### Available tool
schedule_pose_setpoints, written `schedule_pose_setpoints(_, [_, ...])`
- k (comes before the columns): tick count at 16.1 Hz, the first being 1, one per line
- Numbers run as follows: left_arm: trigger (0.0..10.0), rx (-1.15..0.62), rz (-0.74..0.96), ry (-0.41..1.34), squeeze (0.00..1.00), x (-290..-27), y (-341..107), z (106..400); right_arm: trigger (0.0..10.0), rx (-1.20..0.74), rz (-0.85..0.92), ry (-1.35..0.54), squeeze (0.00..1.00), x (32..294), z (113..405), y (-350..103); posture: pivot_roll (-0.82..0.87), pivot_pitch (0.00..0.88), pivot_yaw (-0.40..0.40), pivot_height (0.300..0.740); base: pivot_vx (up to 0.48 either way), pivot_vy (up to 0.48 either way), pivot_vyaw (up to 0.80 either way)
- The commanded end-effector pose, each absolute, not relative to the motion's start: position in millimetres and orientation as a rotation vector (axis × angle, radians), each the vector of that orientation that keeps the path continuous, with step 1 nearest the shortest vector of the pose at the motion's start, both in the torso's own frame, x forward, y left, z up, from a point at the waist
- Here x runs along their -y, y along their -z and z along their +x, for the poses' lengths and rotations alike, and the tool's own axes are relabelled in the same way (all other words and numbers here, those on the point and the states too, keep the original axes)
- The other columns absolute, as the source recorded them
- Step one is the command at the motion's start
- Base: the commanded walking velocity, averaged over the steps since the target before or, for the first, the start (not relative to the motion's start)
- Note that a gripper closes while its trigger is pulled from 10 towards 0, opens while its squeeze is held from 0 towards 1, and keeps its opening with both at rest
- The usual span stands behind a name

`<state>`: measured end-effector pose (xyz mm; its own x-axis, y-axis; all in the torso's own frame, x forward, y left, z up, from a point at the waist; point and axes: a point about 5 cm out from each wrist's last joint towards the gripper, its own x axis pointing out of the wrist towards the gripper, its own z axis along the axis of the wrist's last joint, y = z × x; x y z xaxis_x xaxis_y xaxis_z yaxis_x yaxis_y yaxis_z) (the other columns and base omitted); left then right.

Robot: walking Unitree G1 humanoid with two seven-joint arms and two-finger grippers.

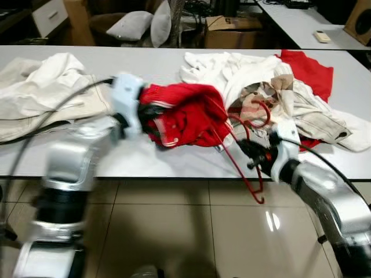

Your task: Hang hanger

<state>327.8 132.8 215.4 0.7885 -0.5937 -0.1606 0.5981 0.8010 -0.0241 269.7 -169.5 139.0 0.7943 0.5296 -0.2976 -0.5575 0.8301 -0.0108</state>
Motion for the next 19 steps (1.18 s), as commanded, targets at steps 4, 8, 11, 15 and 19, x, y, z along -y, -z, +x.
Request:
schedule_pose_setpoints(4, [0.0,-0.106,0.018,0.583,0.0,-123,-234,343,10.0,-0.354,-0.114,-0.76,0.0,145,232,-126,0.04,0.0,0.021,0.74,0.0,0.0,0.0])
schedule_pose_setpoints(8, [0.0,-0.082,0.047,0.601,0.0,-122,-249,348,10.0,-0.332,-0.107,-0.772,0.0,131,228,-128,0.06,0.0,0.043,0.74,0.0,0.0,0.0])
schedule_pose_setpoints(11, [0.0,-0.043,0.036,0.551,0.0,-129,-261,353,10.0,-0.316,-0.096,-0.793,0.0,121,223,-131,0.06,0.0,0.04,0.74,0.0,0.0,0.0])
schedule_pose_setpoints(15, [0.0,0.066,-0.04,0.53,0.0,-132,-287,356,10.0,-0.396,-0.104,-0.826,0.0,113,216,-116,0.06,0.0,0.035,0.74,0.0,0.0,0.0])
schedule_pose_setpoints(19, [0.0,0.097,-0.057,0.517,0.0,-140,-298,357,10.0,-0.491,-0.22,-0.73,0.0,135,219,-94,0.06,0.0,0.035,0.74,0.0,0.0,0.0])
